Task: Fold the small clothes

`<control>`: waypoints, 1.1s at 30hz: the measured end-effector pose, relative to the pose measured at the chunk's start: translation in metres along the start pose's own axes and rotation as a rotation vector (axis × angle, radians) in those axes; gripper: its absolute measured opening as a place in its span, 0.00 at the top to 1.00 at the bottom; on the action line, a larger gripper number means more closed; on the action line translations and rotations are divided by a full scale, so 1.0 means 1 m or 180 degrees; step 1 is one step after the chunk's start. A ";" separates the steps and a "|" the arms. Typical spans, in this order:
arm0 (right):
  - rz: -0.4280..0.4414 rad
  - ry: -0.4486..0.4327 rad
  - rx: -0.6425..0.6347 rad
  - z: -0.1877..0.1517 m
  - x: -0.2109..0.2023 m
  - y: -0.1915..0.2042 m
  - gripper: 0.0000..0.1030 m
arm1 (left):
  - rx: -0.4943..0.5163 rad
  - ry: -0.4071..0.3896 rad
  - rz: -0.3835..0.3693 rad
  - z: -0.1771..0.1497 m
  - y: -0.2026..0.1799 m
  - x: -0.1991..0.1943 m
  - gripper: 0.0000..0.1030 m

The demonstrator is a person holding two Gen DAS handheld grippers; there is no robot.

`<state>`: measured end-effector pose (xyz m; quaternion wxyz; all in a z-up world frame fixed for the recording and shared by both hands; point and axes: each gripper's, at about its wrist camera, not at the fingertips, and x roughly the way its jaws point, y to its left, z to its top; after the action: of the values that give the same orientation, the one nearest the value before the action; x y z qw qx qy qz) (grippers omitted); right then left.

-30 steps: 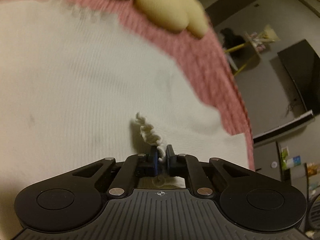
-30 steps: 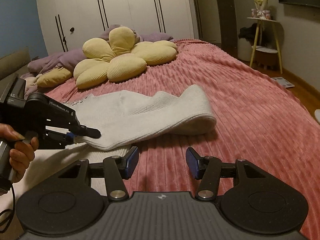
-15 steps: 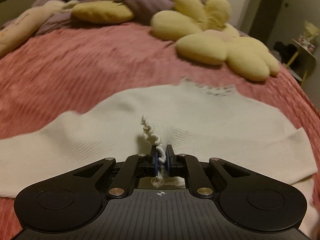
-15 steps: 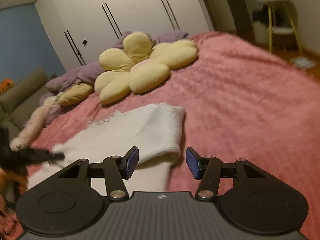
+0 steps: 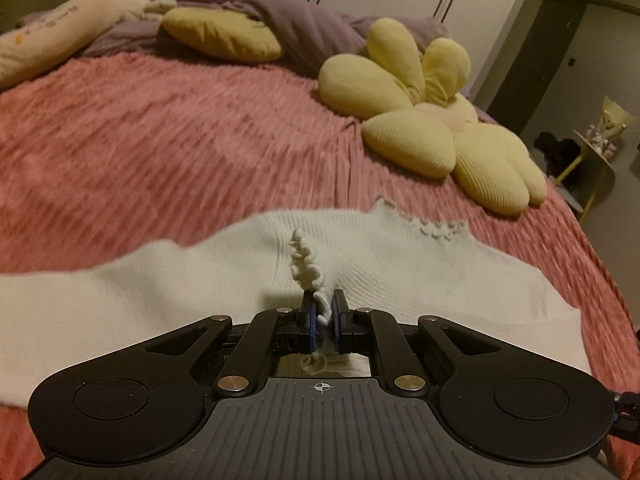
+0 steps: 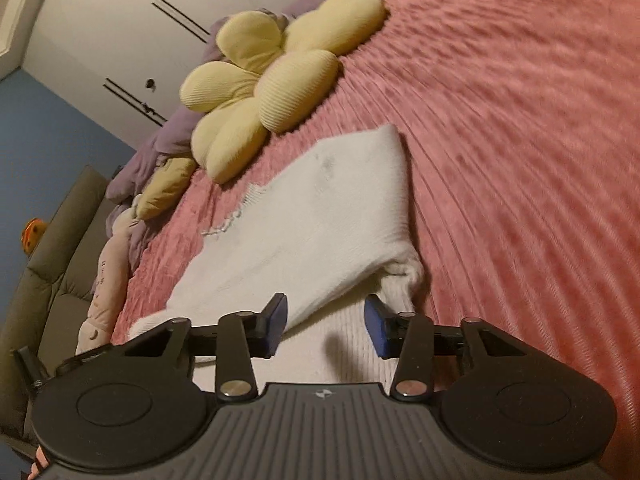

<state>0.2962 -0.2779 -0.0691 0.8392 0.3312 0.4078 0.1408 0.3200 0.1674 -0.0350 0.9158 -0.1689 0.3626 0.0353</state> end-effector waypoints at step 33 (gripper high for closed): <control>-0.0637 -0.0510 -0.0220 0.012 0.022 -0.008 0.96 | 0.0207 0.0173 0.0031 -0.034 0.002 0.027 0.91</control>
<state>0.3187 -0.2781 -0.0822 0.8898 0.2700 0.3653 0.0433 0.3176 0.1563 -0.0765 0.9104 -0.1382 0.3892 0.0233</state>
